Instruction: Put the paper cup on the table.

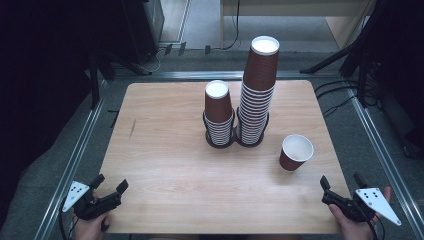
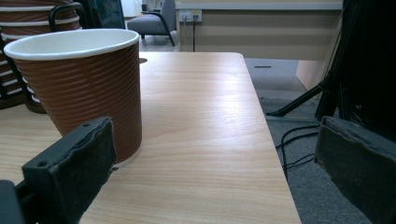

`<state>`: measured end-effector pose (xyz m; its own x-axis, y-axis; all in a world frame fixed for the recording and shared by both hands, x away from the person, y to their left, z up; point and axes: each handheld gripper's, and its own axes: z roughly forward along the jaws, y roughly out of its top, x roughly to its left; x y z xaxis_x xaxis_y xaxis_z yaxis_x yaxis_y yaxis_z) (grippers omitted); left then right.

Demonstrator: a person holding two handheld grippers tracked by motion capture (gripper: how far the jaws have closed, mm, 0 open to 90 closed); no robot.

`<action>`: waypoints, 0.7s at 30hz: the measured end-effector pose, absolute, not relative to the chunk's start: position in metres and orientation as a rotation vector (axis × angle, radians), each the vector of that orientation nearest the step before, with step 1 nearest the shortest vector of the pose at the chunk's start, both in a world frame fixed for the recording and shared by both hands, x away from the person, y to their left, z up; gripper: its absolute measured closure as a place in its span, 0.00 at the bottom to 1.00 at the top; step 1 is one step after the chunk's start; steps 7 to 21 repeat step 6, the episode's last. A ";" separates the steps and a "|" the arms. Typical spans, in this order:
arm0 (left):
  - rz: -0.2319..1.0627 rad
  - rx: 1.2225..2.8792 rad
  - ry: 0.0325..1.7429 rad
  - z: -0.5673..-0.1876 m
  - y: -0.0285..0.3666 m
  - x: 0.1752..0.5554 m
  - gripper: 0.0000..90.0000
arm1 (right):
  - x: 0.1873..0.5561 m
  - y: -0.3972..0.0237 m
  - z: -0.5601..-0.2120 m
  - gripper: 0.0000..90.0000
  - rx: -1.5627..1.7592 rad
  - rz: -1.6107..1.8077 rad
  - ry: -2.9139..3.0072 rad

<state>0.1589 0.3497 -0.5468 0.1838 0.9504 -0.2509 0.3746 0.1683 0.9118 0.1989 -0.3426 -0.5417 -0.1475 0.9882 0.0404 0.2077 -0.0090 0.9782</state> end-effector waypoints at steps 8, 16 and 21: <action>0.661 1.387 1.388 -0.549 0.352 0.162 0.03 | 0.200 -0.342 -0.543 0.00 1.317 1.228 1.457; 0.661 1.387 1.388 -0.549 0.352 0.162 0.03 | 0.200 -0.342 -0.543 0.00 1.317 1.228 1.457; 0.661 1.387 1.388 -0.549 0.352 0.162 0.03 | 0.200 -0.342 -0.543 0.00 1.317 1.228 1.457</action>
